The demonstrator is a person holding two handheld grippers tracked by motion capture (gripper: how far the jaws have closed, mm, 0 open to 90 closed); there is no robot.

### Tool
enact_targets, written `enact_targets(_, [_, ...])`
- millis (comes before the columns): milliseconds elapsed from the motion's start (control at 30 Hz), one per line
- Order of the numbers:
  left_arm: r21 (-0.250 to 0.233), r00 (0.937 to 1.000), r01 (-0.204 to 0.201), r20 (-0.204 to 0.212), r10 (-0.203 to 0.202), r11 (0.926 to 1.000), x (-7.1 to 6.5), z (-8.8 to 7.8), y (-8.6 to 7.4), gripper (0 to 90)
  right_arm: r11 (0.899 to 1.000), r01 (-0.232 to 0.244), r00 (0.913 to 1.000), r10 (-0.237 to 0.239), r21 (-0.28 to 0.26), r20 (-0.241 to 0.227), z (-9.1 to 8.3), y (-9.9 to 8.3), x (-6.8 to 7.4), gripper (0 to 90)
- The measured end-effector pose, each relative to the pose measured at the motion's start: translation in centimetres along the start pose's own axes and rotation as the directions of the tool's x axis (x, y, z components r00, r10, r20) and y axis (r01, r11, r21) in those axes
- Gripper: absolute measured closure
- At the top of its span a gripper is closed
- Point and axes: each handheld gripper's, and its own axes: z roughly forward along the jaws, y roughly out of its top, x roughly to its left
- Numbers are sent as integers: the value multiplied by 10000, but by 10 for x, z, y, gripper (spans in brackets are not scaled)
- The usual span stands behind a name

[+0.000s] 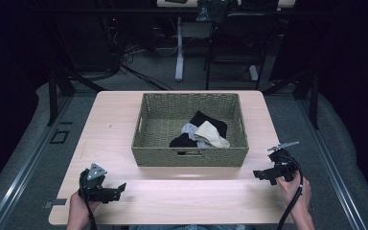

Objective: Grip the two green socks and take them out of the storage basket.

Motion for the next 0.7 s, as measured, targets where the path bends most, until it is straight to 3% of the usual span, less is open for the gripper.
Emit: enact_targets(700, [35,10000,17,-24,-16,10000,0,-1,-1,9,9999,-129,9993,130,40,-337,-5,4,-1,0])
